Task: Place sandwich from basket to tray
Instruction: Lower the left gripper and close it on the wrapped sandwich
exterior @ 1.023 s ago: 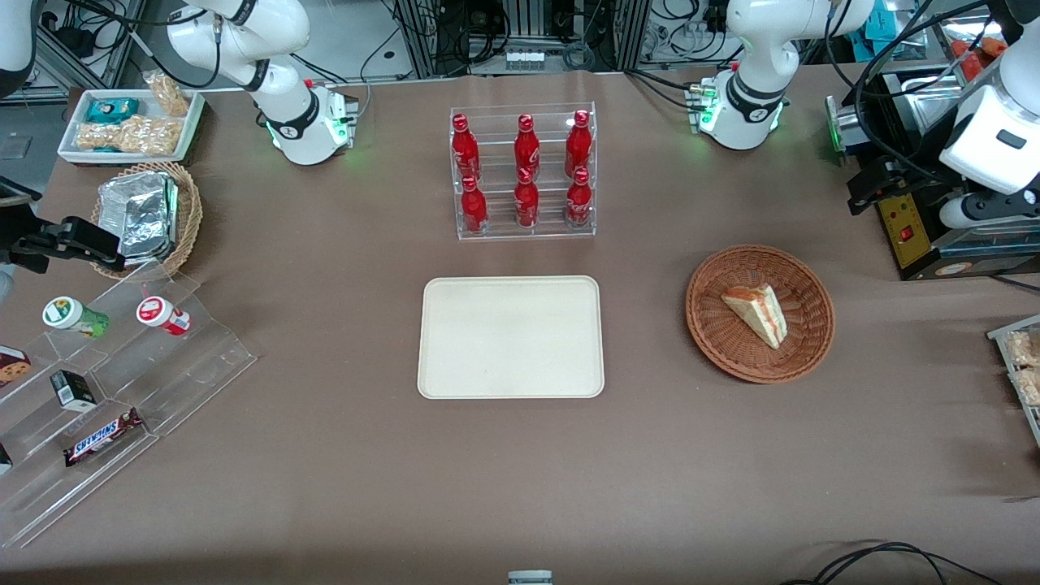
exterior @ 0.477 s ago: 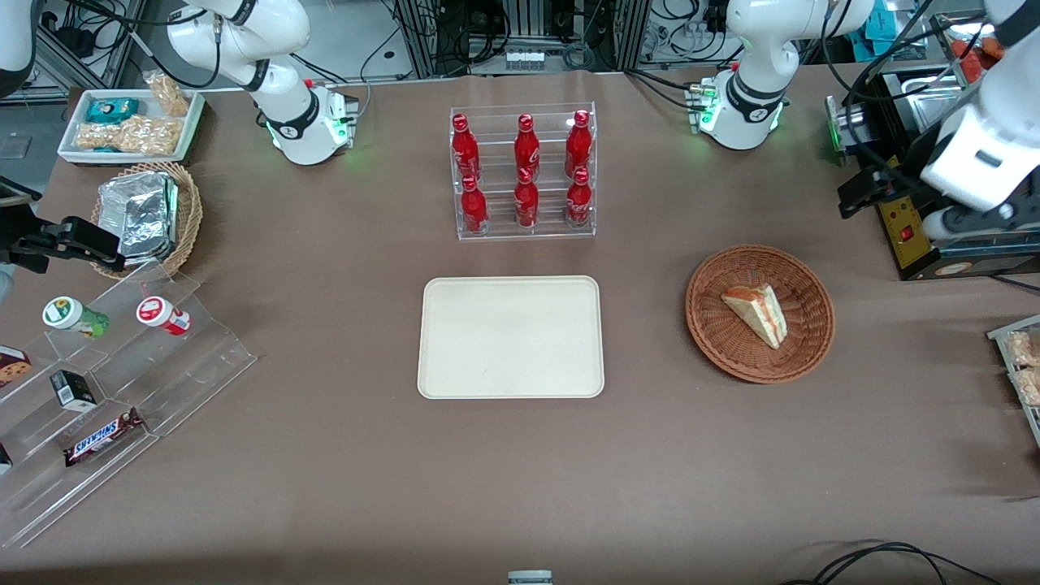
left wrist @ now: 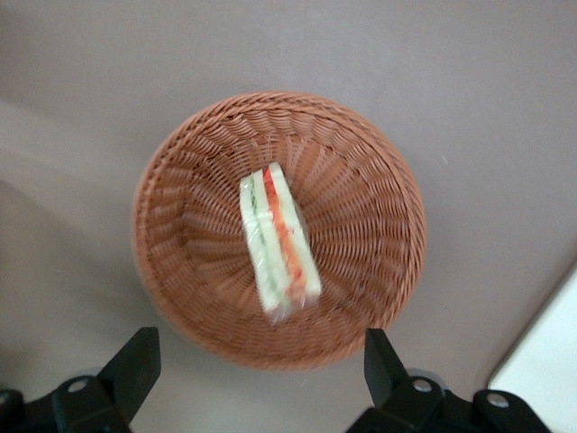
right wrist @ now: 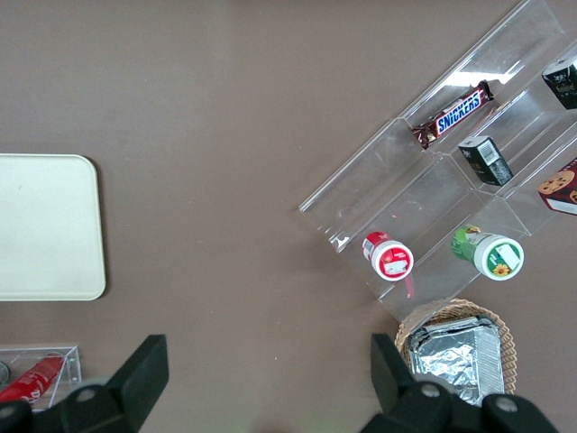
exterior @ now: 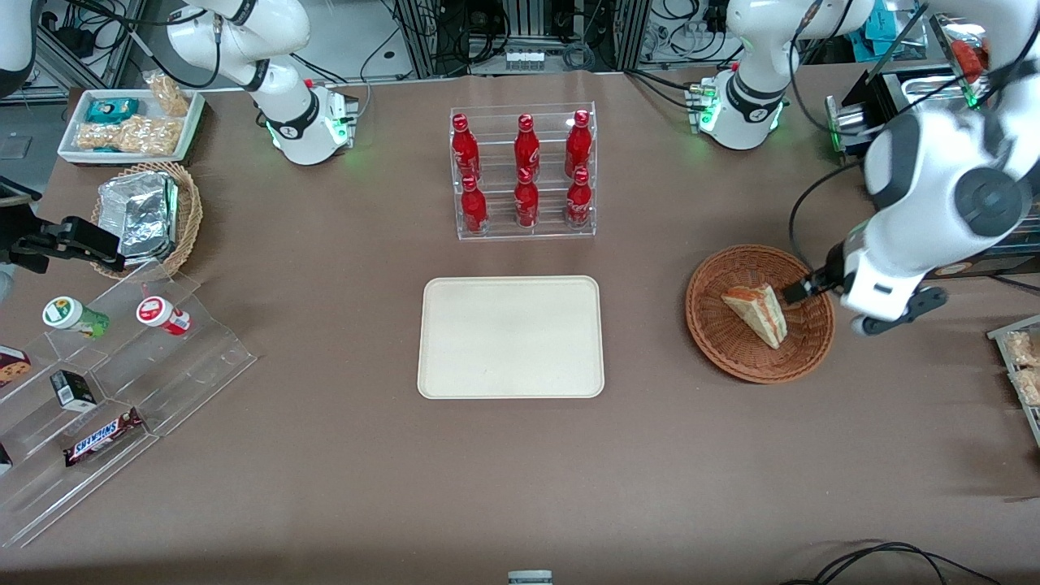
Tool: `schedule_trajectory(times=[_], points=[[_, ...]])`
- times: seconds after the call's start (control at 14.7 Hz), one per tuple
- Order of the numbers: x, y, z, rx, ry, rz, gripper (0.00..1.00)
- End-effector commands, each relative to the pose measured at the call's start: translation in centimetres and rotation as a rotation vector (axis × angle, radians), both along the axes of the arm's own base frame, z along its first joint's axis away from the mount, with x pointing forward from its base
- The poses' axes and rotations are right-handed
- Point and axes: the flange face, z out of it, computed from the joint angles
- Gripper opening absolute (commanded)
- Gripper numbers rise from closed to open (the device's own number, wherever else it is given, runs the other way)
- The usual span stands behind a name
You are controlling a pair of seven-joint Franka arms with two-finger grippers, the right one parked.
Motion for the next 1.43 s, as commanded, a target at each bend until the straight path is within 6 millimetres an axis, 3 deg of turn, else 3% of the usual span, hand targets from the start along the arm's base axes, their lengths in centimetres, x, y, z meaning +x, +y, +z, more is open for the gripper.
schedule_trajectory(times=[0.0,0.14,0.27,0.68,0.75,0.82,0.89,0.95,1.02,1.16,1.3,1.36], points=[[-0.8,0.0,-4.2,0.012,-0.032,0.146,1.0],[-2.3,0.0,-8.3,0.01,-0.057,0.198,1.0],[-3.2,-0.1,-11.0,0.013,-0.056,0.252,1.0],[-3.5,-0.8,-13.9,0.021,-0.015,0.289,1.0],[-3.5,-0.9,-14.1,0.021,-0.011,0.288,0.86],[-3.5,-0.7,-14.0,0.022,-0.011,0.291,0.56],[-3.5,-0.8,-14.1,0.022,-0.008,0.301,0.34],[-3.4,-0.8,-14.2,0.026,-0.008,0.325,0.21],[-3.3,-0.9,-14.0,0.027,-0.012,0.342,0.13],[-2.4,-1.0,-12.4,0.022,-0.039,0.342,0.08],[-1.2,-2.0,-8.6,0.017,-0.074,0.311,0.08],[-0.6,-3.4,-5.5,0.021,-0.086,0.276,0.08]])
